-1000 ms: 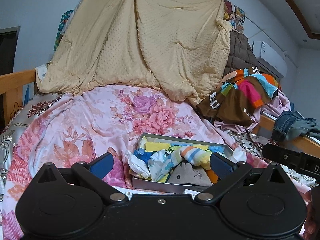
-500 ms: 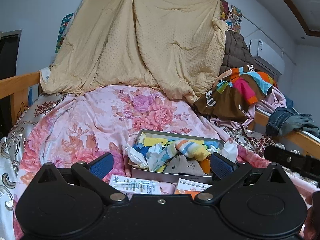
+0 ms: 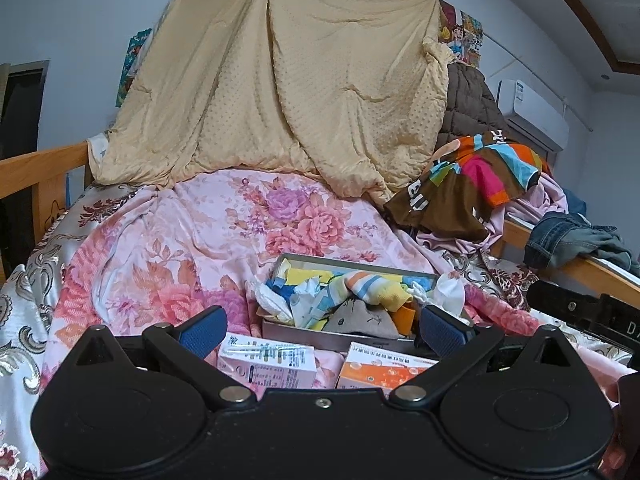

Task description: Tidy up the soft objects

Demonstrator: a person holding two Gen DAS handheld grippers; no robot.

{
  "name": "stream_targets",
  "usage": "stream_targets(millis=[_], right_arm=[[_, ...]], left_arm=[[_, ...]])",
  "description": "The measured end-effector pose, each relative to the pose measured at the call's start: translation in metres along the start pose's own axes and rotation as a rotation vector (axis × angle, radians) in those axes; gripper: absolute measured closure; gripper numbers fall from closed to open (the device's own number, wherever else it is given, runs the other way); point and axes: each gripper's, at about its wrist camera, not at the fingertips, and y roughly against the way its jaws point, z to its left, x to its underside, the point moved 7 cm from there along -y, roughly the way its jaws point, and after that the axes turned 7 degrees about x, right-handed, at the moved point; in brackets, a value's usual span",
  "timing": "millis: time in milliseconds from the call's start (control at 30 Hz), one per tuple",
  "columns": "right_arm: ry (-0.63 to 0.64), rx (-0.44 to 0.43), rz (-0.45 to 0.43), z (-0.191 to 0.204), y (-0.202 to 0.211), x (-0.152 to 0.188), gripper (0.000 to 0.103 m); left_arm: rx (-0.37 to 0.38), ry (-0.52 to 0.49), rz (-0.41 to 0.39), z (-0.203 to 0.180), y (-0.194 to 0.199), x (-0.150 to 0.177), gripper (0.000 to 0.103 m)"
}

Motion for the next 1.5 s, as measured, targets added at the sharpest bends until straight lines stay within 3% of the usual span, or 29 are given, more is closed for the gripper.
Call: stream_targets(millis=[500, 700, 1133, 1500], right_arm=[[0.016, 0.048, 0.051, -0.005, 0.015, 0.024, 0.0], [0.006, 0.074, 0.077, -0.012, 0.021, 0.034, 0.0], [0.013, 0.109, 0.118, -0.014, 0.029, 0.05, 0.0], [0.027, 0.109, 0.14, -0.011, 0.029, 0.057, 0.0]], left_arm=[[-0.017, -0.024, 0.042, -0.007, 0.01, 0.02, 0.001], [-0.059, -0.078, 0.068, -0.008, 0.014, 0.03, 0.001], [-0.138, -0.096, 0.118, 0.004, 0.023, 0.047, 0.001], [-0.153, -0.082, 0.148, 0.006, 0.024, 0.054, 0.001]])
